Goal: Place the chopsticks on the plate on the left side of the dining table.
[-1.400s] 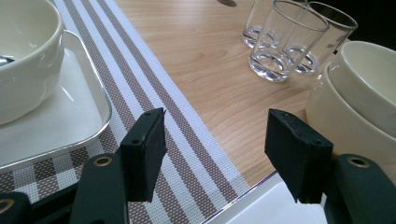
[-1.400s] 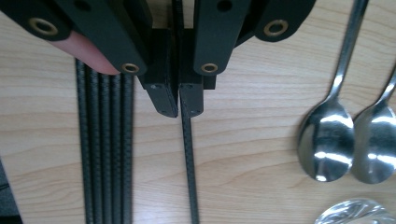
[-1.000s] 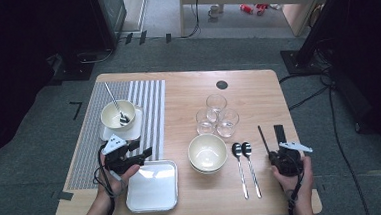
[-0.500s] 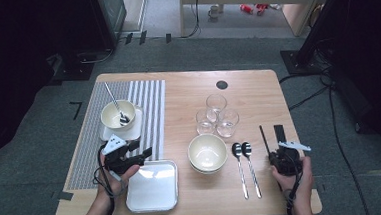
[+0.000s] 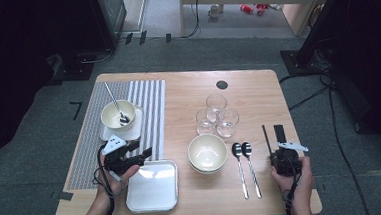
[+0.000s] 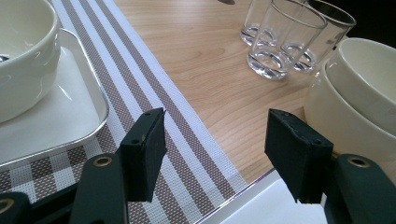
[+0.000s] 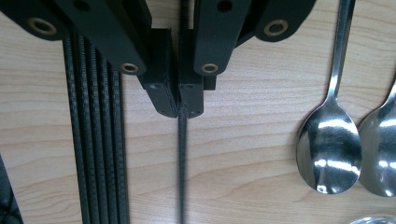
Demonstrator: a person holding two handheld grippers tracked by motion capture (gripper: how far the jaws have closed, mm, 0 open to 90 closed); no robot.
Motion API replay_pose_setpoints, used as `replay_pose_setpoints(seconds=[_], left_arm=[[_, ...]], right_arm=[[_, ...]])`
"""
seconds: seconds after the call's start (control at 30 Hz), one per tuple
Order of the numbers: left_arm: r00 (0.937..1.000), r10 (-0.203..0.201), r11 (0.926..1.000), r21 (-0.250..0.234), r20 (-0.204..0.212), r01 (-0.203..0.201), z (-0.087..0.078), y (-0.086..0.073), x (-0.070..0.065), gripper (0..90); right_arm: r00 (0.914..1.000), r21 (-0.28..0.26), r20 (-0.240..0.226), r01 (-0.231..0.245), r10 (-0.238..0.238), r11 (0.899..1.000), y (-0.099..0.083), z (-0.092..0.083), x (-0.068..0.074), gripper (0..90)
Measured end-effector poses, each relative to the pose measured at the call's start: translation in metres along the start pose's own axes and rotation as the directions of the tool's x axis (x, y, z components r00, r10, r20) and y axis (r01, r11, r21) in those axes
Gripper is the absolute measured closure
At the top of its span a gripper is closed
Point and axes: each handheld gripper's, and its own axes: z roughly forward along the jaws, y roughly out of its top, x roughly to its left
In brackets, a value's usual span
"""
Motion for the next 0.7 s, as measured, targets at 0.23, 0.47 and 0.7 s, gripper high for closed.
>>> replay_pose_setpoints(seconds=[0.23, 0.47, 0.7], left_arm=[[1.0, -0.004, 1.0, -0.002, -0.001, 0.004, -0.001, 0.001, 0.001, 38.8], [1.0, -0.007, 1.0, -0.007, 0.007, 0.007, -0.002, 0.002, 0.003, 38.9], [0.9999, 0.001, 1.0, -0.009, 0.014, -0.001, -0.003, 0.004, 0.002, 39.1]], right_arm=[[0.9999, -0.014, -0.014, -0.003, 0.003, 1.0, -0.001, 0.001, -0.002, 87.6], [0.998, -0.038, -0.049, 0.038, -0.04, 0.999, 0.008, -0.009, 0.0, 87.6], [0.9913, -0.055, -0.124, 0.038, -0.044, 0.998, 0.017, -0.019, -0.007, 87.8]])
